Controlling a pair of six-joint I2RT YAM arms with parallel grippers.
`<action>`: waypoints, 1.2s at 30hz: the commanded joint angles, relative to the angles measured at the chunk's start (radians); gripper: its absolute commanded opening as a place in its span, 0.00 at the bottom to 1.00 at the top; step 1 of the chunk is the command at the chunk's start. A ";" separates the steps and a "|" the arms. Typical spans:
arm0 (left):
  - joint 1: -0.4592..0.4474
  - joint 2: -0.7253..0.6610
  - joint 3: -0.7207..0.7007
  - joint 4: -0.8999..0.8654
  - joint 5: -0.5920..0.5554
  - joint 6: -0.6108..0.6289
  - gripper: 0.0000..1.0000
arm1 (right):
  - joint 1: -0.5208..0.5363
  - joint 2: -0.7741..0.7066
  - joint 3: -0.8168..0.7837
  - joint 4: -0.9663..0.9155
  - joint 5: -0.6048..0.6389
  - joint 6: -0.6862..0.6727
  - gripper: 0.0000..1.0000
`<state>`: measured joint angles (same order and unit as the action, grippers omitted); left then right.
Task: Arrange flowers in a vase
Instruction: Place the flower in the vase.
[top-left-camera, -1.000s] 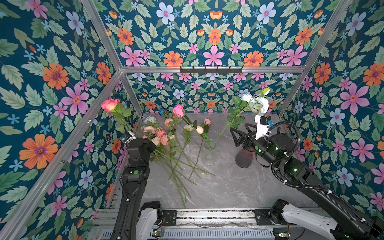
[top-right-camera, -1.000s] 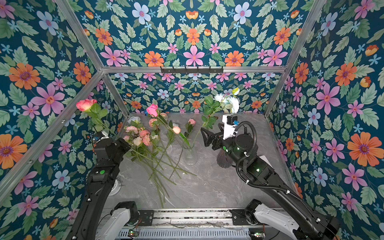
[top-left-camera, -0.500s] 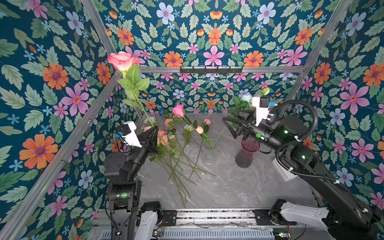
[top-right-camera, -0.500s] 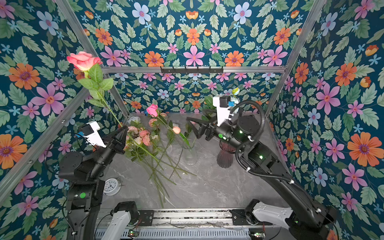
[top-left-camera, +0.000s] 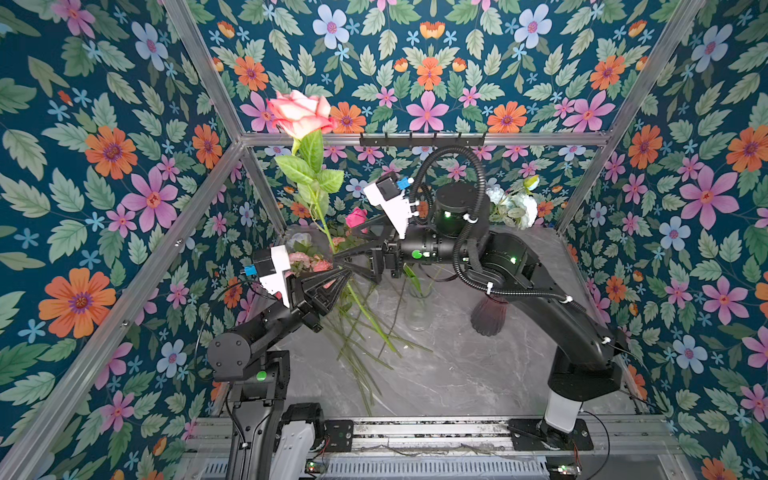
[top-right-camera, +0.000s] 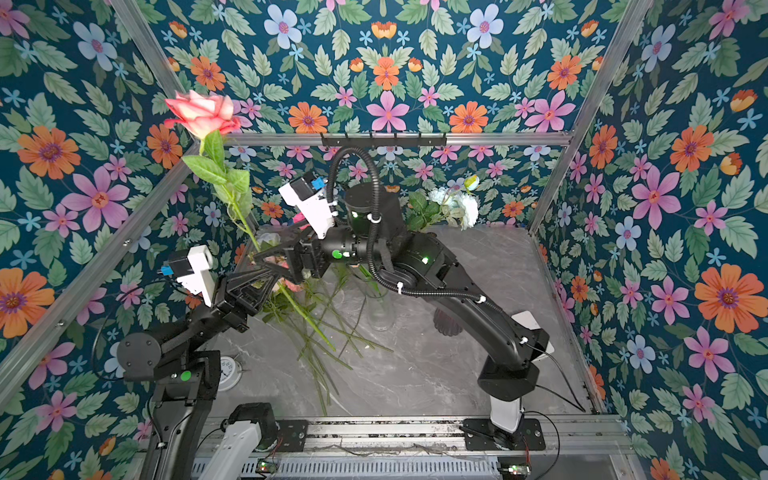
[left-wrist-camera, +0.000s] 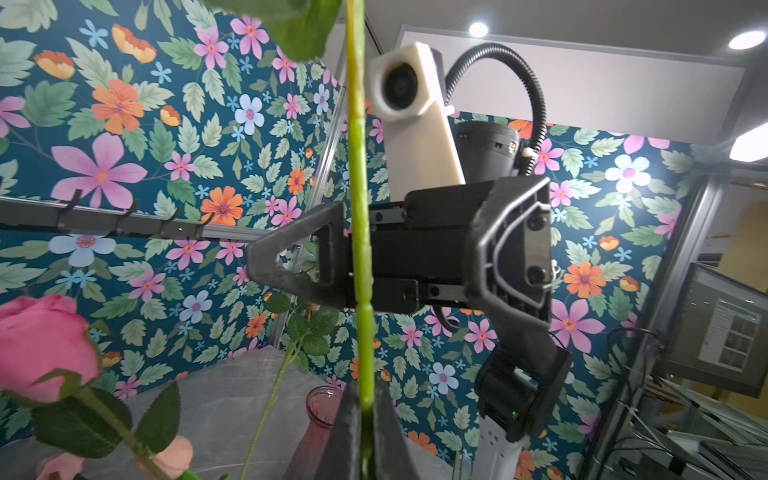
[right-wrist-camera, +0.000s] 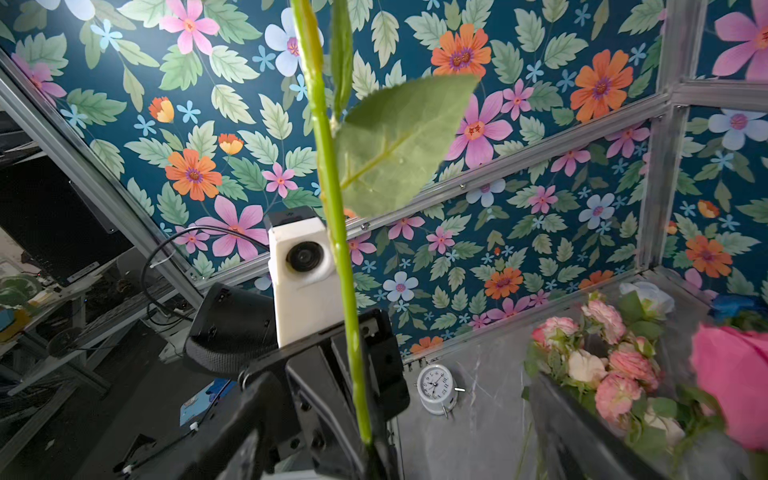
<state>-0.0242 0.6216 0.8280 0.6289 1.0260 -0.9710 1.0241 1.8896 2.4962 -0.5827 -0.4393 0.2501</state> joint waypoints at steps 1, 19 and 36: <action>-0.009 0.006 -0.014 0.101 0.031 -0.062 0.00 | 0.002 0.082 0.131 -0.124 -0.024 -0.010 0.83; -0.023 -0.027 -0.063 -0.237 -0.272 0.135 1.00 | 0.021 -0.378 -0.550 0.369 0.373 -0.200 0.00; -0.025 -0.222 -0.164 -0.685 -0.724 0.342 1.00 | -0.130 -0.479 -0.949 0.964 0.490 -0.401 0.00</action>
<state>-0.0479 0.4084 0.6712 -0.0105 0.3424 -0.6598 0.9268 1.4067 1.5517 0.2379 0.0555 -0.1524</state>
